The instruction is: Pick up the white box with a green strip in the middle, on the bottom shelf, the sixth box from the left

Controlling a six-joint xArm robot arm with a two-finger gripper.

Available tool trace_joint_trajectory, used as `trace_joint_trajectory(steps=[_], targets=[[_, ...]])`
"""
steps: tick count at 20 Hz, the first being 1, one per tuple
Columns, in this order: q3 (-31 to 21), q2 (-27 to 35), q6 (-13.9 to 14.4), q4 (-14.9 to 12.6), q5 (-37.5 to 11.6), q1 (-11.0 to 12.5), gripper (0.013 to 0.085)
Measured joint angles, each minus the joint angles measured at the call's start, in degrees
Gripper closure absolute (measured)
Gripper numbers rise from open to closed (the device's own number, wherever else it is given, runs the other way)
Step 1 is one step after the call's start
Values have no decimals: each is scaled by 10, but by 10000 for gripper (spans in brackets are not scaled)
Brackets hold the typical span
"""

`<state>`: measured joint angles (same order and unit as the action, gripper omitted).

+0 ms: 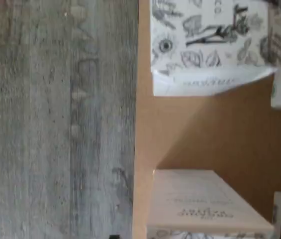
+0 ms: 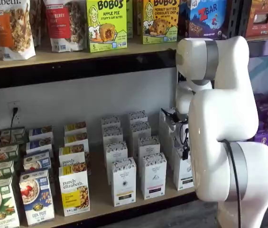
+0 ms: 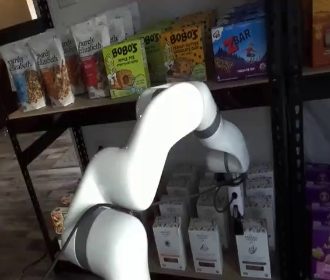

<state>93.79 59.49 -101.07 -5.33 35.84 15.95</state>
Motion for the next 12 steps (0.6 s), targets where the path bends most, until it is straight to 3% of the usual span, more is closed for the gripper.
trace_joint_trajectory(steps=[8, 12], targets=[[30, 37, 63, -77, -4, 2, 130], [42, 52, 89, -102, -8, -3, 130]])
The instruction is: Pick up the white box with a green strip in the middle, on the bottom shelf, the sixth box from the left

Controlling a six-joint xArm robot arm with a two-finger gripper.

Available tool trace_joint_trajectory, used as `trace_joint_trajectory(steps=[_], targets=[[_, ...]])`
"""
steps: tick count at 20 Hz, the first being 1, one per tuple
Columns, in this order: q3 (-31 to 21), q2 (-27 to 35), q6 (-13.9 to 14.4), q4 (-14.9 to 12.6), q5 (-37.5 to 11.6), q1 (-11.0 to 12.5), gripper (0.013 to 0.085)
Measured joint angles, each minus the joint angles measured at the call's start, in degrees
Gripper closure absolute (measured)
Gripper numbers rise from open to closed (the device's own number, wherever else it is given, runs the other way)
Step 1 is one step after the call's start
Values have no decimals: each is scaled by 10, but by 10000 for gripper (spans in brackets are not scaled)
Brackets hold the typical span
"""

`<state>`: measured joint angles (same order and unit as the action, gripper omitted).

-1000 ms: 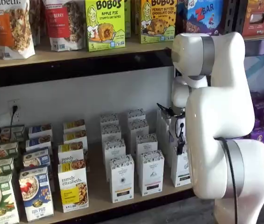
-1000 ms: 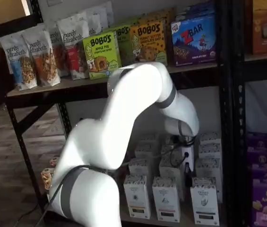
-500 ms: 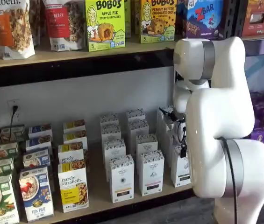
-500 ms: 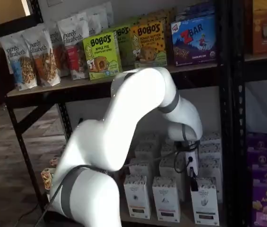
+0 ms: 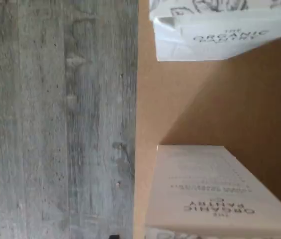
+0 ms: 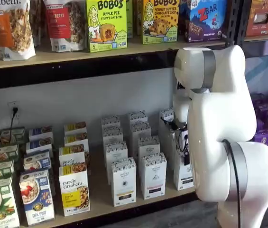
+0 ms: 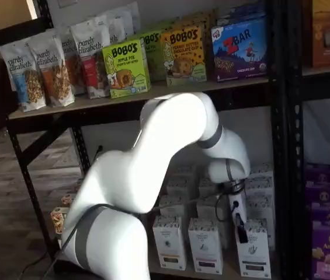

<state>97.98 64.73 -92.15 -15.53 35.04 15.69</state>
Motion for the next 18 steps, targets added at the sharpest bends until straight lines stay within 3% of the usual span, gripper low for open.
trace_joint_trajectory(steps=[3, 7, 9, 11, 15, 18], targets=[[1, 8, 18, -20, -15, 0, 130], [2, 14, 24, -27, -29, 2, 130], [5, 16, 23, -27, -25, 2, 210], [6, 17, 20, -24, -24, 2, 210], [8, 18, 24, -28, -18, 2, 330], [6, 17, 25, -30, -21, 2, 330]])
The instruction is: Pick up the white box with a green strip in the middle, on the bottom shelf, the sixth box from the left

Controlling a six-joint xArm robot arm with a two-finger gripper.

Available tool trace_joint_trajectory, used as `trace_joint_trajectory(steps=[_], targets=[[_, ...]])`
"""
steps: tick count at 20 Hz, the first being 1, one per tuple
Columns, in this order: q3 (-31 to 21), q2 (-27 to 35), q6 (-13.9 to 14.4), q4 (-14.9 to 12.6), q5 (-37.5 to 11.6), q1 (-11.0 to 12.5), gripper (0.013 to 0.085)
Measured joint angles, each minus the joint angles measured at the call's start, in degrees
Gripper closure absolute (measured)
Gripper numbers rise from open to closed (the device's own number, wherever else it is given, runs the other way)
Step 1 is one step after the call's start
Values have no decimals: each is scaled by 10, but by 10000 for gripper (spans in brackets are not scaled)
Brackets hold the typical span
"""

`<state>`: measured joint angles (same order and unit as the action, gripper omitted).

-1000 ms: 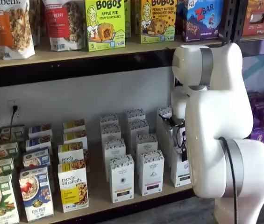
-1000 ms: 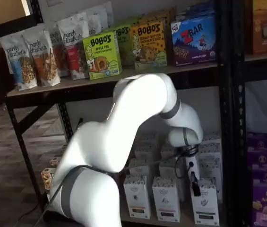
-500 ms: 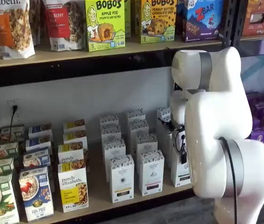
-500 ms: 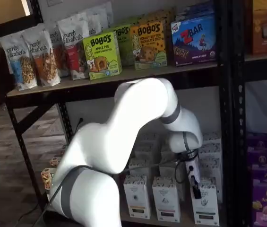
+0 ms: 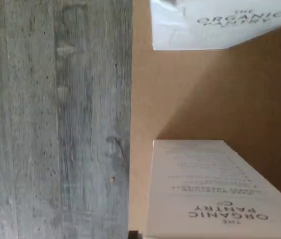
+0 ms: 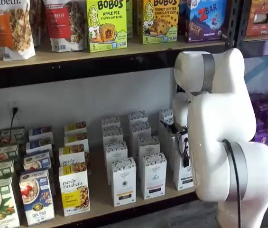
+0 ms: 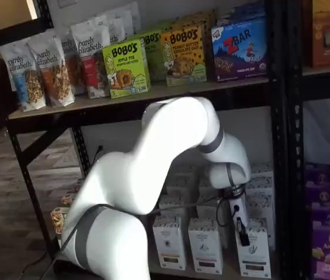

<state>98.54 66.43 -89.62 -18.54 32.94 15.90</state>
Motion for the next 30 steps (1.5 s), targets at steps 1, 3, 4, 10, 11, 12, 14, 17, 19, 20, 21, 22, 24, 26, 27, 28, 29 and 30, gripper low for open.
trace_joint_trajectory(steps=[1, 3, 4, 10, 11, 12, 14, 17, 19, 20, 21, 22, 24, 26, 27, 28, 29, 30], targets=[[0, 0, 0, 0, 0, 0, 330], [0, -1, 2, -2, 1, 0, 330], [-1, -1, 2, -2, 1, 0, 330], [-1, -5, 9, -10, 13, -1, 370], [-1, -6, 10, -11, 14, -1, 370], [-2, -7, 11, -12, 16, -1, 410], [-5, -9, 13, -13, 17, -2, 450], [-12, -15, 13, -14, 17, -2, 490], [-20, -20, 16, -17, 13, -1, 490], [-24, -23, 19, -20, 13, -1, 490], [-32, -28, 20, -21, 11, -1, 490], [-44, -35, 24, -24, 3, -1, 490], [-73, -51, 38, -38, -20, -2, 490], [-101, -69, 43, -38, -29, -5, 490], [-120, -81, 52, -44, -34, -8, 490], [-140, -93, 67, -57, -40, -10, 490], [-160, -106, 86, -75, -46, -11, 490], [-179, -119, 104, -92, -52, -13, 490]])
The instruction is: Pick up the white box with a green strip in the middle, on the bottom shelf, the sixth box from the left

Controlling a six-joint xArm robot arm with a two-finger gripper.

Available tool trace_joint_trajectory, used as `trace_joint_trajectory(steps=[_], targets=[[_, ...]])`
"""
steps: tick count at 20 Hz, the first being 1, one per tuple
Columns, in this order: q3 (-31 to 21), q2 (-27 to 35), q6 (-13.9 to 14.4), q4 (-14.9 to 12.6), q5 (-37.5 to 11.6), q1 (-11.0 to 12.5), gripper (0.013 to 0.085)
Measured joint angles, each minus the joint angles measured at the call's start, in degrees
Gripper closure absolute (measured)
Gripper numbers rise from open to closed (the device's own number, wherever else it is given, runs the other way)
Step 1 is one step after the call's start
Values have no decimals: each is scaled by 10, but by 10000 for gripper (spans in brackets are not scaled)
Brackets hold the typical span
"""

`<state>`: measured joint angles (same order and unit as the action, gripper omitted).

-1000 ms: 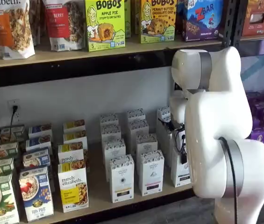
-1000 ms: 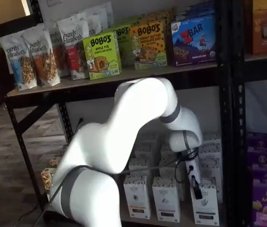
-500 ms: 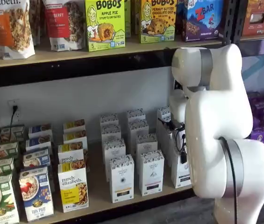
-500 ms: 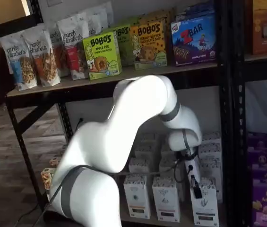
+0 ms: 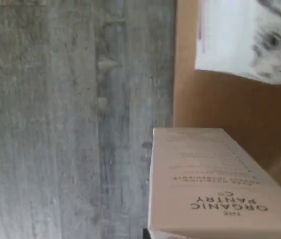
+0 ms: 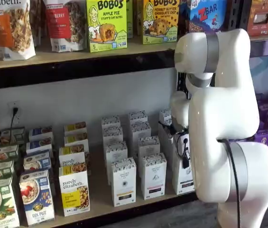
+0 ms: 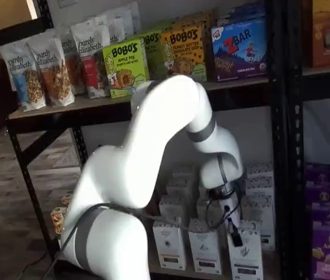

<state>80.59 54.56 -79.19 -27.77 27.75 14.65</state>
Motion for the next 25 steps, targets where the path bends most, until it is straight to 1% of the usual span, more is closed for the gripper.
trace_joint_trajectory(steps=[2, 3, 5, 7, 12, 13, 14, 17, 19, 22, 25], targets=[[-42, -29, 32, -31, -14, -1, 490], [-62, -44, 41, -39, -18, -2, 490], [-105, -77, 52, -47, -26, -4, 490], [-137, -104, 63, -52, -25, -9, 490], [-225, -188, 87, -52, -6, -33, 490], [-246, -211, 87, -46, -1, -39, 490], [-271, -238, 82, -33, 3, -46, 490], [-335, -319, 49, 22, 15, -66, 490], [-368, -370, 33, 48, 27, -77, 490], [-396, -432, 6, 87, 60, -90, 490], [-405, -471, -9, 112, 96, -101, 490]])
